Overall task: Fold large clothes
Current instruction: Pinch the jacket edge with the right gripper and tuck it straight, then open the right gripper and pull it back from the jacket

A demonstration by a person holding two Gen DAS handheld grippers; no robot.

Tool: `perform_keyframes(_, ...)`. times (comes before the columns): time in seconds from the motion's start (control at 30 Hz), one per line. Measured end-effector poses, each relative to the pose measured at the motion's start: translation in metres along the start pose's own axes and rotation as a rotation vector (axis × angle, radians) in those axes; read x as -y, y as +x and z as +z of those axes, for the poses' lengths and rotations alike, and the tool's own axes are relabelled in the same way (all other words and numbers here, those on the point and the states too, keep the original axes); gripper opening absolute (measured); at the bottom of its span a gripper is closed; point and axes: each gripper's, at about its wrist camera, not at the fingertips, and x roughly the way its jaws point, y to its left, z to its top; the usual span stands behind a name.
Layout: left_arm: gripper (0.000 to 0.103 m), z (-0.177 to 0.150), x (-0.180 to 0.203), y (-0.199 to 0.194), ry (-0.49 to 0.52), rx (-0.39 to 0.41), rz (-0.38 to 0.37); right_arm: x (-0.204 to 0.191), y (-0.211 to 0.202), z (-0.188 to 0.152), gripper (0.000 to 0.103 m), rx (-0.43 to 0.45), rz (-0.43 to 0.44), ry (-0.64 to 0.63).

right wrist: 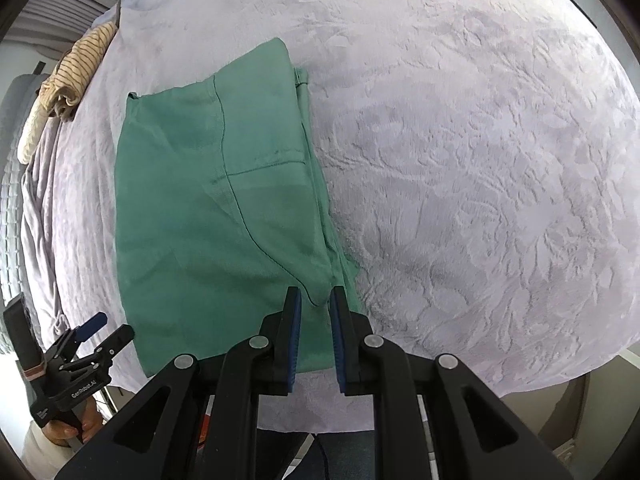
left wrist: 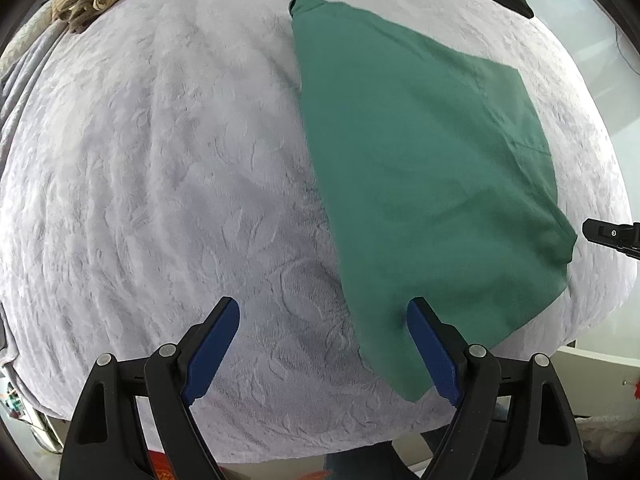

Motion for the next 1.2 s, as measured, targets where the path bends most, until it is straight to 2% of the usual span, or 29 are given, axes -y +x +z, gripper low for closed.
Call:
perform_keyframes(0.03,0.103,0.0,0.001,-0.002,0.001,0.008,0.005,-0.001,-0.001,0.0,0.029,0.003,-0.002,0.0)
perform_keyframes(0.07,0.103,0.001,0.002,-0.003,0.005,0.012,0.006,-0.002,-0.002,0.0,0.048,0.012,-0.006,-0.003)
perform_keyframes(0.1,0.103,0.001,0.003,-0.004,0.012,0.015,0.009,-0.003,-0.003,0.001,0.059,0.018,-0.007,-0.006)
perform_keyframes(0.33,0.103,0.004,0.003,0.001,-0.008,-0.021,0.025,-0.014,-0.006,0.006,0.06,0.016,-0.021,-0.033)
perform_keyframes(0.4,0.103,0.006,-0.003,0.002,-0.03,-0.028,0.019,-0.017,-0.006,0.007,0.066,0.014,-0.021,-0.041)
perform_keyframes(0.57,0.103,0.011,-0.012,0.004,-0.06,-0.041,0.079,-0.025,-0.006,0.008,0.076,0.015,-0.032,-0.064)
perform_keyframes(0.63,0.103,0.013,-0.014,0.003,-0.067,-0.036,0.09,-0.026,-0.007,0.009,0.079,0.017,-0.034,-0.067)
perform_keyframes(0.83,0.103,0.02,-0.015,-0.007,-0.074,-0.012,0.107,-0.032,-0.012,0.015,0.08,0.03,-0.046,-0.081)
perform_keyframes(1.1,0.103,0.036,-0.009,-0.031,-0.09,0.046,0.089,-0.046,-0.032,0.025,0.084,0.093,-0.073,-0.118)
perform_keyframes(1.13,0.103,0.038,-0.008,-0.035,-0.088,0.056,0.086,-0.048,-0.035,0.026,0.087,0.104,-0.076,-0.12)
perform_keyframes(1.17,0.103,0.042,-0.007,-0.037,-0.087,0.062,0.085,-0.05,-0.038,0.027,0.101,0.118,-0.076,-0.121)
perform_keyframes(1.2,0.103,0.044,-0.005,-0.039,-0.085,0.069,0.085,-0.052,-0.042,0.027,0.103,0.141,-0.079,-0.124)
